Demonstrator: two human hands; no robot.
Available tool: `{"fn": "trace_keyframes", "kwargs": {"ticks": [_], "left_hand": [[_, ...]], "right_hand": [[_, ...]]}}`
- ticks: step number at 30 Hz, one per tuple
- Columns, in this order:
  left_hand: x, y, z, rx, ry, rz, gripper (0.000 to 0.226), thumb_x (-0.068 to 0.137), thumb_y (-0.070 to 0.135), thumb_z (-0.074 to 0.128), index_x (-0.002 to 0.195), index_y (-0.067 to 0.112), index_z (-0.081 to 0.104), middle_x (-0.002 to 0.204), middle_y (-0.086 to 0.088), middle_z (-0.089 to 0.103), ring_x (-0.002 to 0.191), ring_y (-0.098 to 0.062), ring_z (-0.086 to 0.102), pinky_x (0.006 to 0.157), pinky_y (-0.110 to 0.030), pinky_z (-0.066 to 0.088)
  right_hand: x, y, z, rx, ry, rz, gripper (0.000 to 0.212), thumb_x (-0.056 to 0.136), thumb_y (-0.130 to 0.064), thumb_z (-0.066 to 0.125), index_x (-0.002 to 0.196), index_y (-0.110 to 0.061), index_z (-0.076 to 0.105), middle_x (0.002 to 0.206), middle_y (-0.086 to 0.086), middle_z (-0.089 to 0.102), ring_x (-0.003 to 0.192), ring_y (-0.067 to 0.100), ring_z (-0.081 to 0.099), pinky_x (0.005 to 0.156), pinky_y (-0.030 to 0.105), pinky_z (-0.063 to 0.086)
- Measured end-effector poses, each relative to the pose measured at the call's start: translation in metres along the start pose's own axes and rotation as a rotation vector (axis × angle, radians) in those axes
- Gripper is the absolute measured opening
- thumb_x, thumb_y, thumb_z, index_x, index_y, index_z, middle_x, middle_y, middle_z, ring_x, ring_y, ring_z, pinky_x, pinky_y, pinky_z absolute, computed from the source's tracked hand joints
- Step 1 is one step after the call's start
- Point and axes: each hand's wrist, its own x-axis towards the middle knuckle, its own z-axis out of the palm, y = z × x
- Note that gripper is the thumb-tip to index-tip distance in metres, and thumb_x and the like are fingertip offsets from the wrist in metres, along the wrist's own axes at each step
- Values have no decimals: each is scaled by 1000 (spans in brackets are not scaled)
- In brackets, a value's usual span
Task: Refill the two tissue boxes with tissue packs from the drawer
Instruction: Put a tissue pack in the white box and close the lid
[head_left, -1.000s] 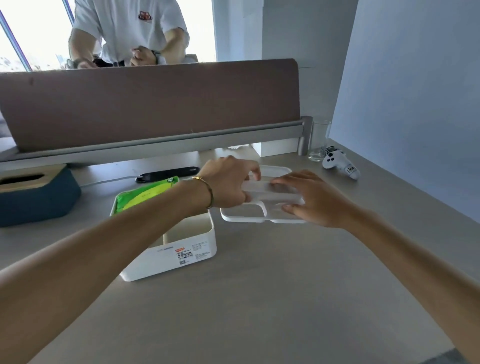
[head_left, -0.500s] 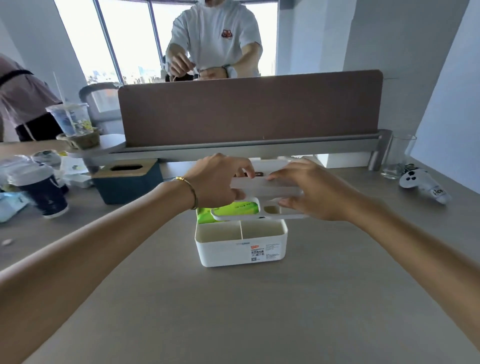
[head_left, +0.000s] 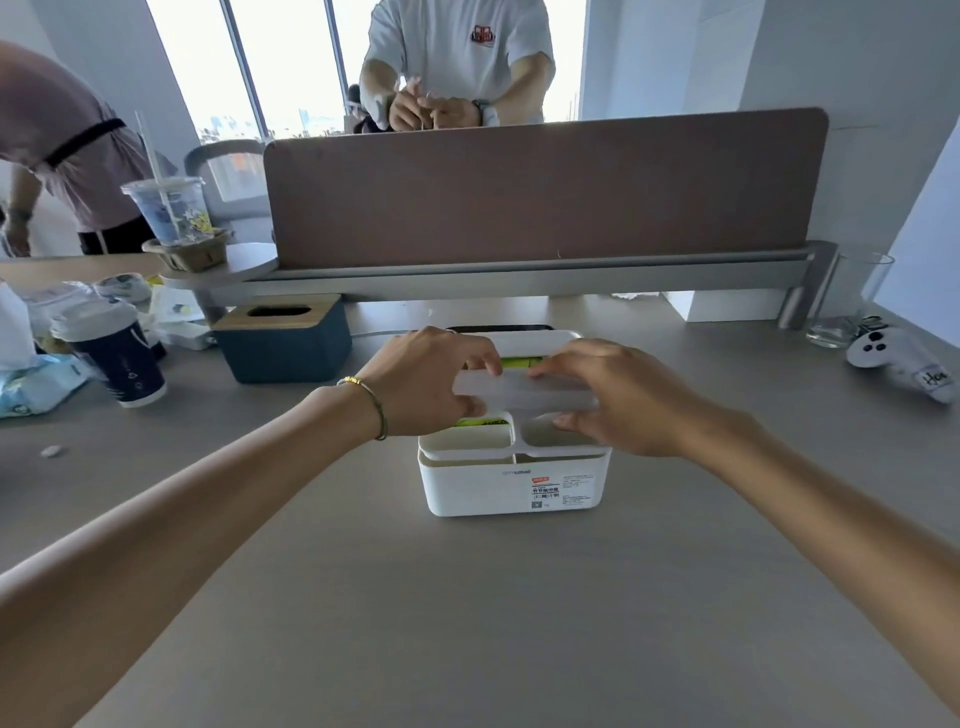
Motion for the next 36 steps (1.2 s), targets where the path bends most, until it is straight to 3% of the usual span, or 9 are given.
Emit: {"fn": "trace_keyframes", "kwargs": {"ticks": [7, 11, 17, 19, 22, 24, 26, 29, 36], "left_hand": [[-2, -5, 9, -27, 0, 3, 33, 82, 39, 77, 113, 40, 66, 110, 14, 69, 100, -15, 63, 84, -34, 51], [-3, -8, 12, -17, -7, 6, 31, 84, 41, 74, 114, 41, 66, 111, 12, 68, 100, -13, 61, 80, -29, 46], [-2, -7, 12, 16, 72, -3, 28, 88, 57, 63, 110, 41, 68, 109, 19, 68, 89, -9, 55, 72, -29, 41], [6, -5, 16, -51, 139, -48, 31, 93, 55, 56, 117, 37, 65, 118, 15, 67, 97, -12, 56, 78, -32, 45], [21, -5, 25, -74, 51, -119, 49, 100, 50, 46, 142, 25, 50, 141, 0, 58, 127, -24, 52, 98, -40, 47], [26, -5, 32, -54, -59, -165, 58, 102, 47, 42, 153, 18, 37, 156, -4, 43, 143, -26, 38, 110, -38, 35], [28, -6, 39, -10, -115, -166, 63, 104, 46, 35, 157, 13, 27, 164, -7, 29, 152, -25, 22, 120, -37, 17], [30, -11, 50, 76, -120, -130, 66, 105, 48, 26, 158, 10, 20, 166, -11, 22, 155, -24, 10, 125, -39, 0], [34, -18, 62, 37, -103, -147, 66, 103, 50, 27, 159, 16, 19, 168, -7, 17, 156, -20, 10, 125, -34, 9]], "right_hand": [[-2, 0, 8, -12, 1, -14, 53, 86, -47, 70, 135, -37, 57, 128, -12, 55, 117, 12, 53, 87, 23, 37], [-4, -3, 11, -6, 6, -7, 51, 87, -43, 71, 135, -34, 58, 128, -11, 56, 117, 12, 52, 87, 22, 35], [0, -7, 7, 38, -25, 7, 39, 87, -45, 68, 123, -30, 67, 125, -10, 58, 114, 13, 56, 95, 32, 46], [12, -7, 4, 108, 16, 39, 32, 91, -42, 64, 118, -26, 70, 126, -6, 61, 115, 17, 58, 99, 37, 46], [34, -7, 11, 43, -44, 131, 52, 100, -40, 50, 147, -18, 47, 153, 4, 45, 142, 22, 38, 115, 36, 31], [43, -7, 21, -11, -166, 187, 64, 103, -47, 36, 158, -17, 23, 166, 5, 21, 154, 21, 13, 122, 40, 15], [46, -5, 30, -35, -232, 213, 66, 104, -52, 26, 160, -19, 13, 169, 4, 7, 156, 20, 2, 124, 44, 7], [47, -3, 36, -37, -254, 226, 65, 104, -52, 21, 160, -22, 8, 169, 0, 0, 155, 17, -3, 125, 42, 2], [46, -6, 37, -32, -196, 217, 61, 105, -44, 27, 160, -18, 14, 168, 1, 11, 155, 17, 3, 125, 37, 0]]}}
